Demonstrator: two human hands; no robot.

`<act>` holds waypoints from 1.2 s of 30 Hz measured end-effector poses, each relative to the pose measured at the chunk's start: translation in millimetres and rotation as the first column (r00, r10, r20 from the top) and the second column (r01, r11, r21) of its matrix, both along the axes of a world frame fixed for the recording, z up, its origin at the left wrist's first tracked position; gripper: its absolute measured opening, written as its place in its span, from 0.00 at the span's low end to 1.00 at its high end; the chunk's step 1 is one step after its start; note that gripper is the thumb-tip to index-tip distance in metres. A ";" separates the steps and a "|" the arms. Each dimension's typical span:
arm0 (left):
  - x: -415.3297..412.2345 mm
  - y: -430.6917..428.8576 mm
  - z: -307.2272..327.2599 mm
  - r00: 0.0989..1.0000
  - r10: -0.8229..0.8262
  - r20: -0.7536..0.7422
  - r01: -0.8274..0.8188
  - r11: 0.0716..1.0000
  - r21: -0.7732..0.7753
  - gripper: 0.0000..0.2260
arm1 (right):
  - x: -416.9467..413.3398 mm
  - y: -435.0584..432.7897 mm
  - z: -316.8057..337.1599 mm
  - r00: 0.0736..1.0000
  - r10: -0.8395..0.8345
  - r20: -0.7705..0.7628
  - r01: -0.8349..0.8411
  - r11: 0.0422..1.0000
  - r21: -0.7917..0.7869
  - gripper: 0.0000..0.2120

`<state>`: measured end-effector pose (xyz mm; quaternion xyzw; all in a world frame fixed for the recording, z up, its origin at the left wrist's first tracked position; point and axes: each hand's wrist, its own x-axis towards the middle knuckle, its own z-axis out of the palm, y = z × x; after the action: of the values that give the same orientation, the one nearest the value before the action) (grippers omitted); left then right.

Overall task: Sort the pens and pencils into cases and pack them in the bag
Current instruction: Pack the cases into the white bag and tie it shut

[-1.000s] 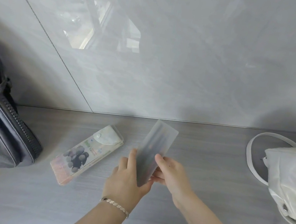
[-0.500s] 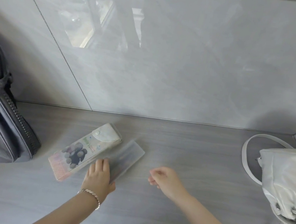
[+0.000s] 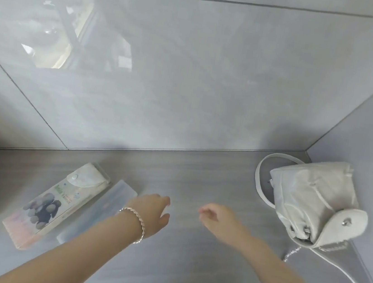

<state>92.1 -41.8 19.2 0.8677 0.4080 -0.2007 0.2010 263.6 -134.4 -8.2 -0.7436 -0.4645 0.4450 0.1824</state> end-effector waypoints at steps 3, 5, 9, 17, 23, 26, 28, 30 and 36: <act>41.4 -5.3 12.1 0.992 -0.114 0.046 0.112 0.993 0.041 0.18 | 44.7 -17.8 29.4 0.972 0.016 0.235 -0.026 0.999 0.039 0.12; 64.7 -12.0 17.8 0.985 -0.157 0.069 0.156 0.987 0.032 0.18 | 76.7 -31.0 44.7 0.919 -0.003 0.394 -0.041 0.994 0.104 0.16; 93.6 -28.7 21.2 0.966 -0.252 0.064 0.249 0.967 0.053 0.18 | 138.2 -56.0 61.3 0.720 -0.046 0.692 -0.003 0.998 0.070 0.25; 100.7 -48.7 20.1 0.957 -0.289 0.036 0.288 0.957 0.020 0.18 | 176.3 -84.8 52.3 0.553 0.055 0.832 0.015 0.997 -0.076 0.02; 94.3 -48.8 22.3 0.960 -0.275 0.047 0.276 0.961 0.000 0.18 | 197.1 -109.4 53.7 0.711 0.264 0.652 -0.215 0.964 -0.155 0.07; 92.9 -48.9 25.4 0.957 -0.286 0.044 0.287 0.958 -0.003 0.17 | 199.9 -99.8 57.6 0.688 0.366 0.627 -0.197 0.926 -0.323 0.10; 91.6 -46.8 28.1 0.959 -0.278 0.063 0.278 0.961 0.001 0.17 | 200.8 -90.6 60.3 0.724 0.351 0.594 -0.146 0.919 -0.365 0.12; 89.1 -42.9 32.5 0.961 -0.250 0.118 0.252 0.968 0.006 0.16 | 198.4 -81.9 69.1 0.760 0.286 0.584 -0.092 0.936 -0.339 0.13; 81.3 -47.4 65.4 0.822 -0.156 0.549 0.146 0.987 0.061 0.14 | 141.0 -44.4 133.4 0.802 0.333 0.496 -0.330 0.939 -0.097 0.09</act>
<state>173.4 -89.2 84.6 0.9197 0.2646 0.0460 0.2863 404.6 -178.9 125.2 -0.7417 -0.6173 0.2609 -0.0283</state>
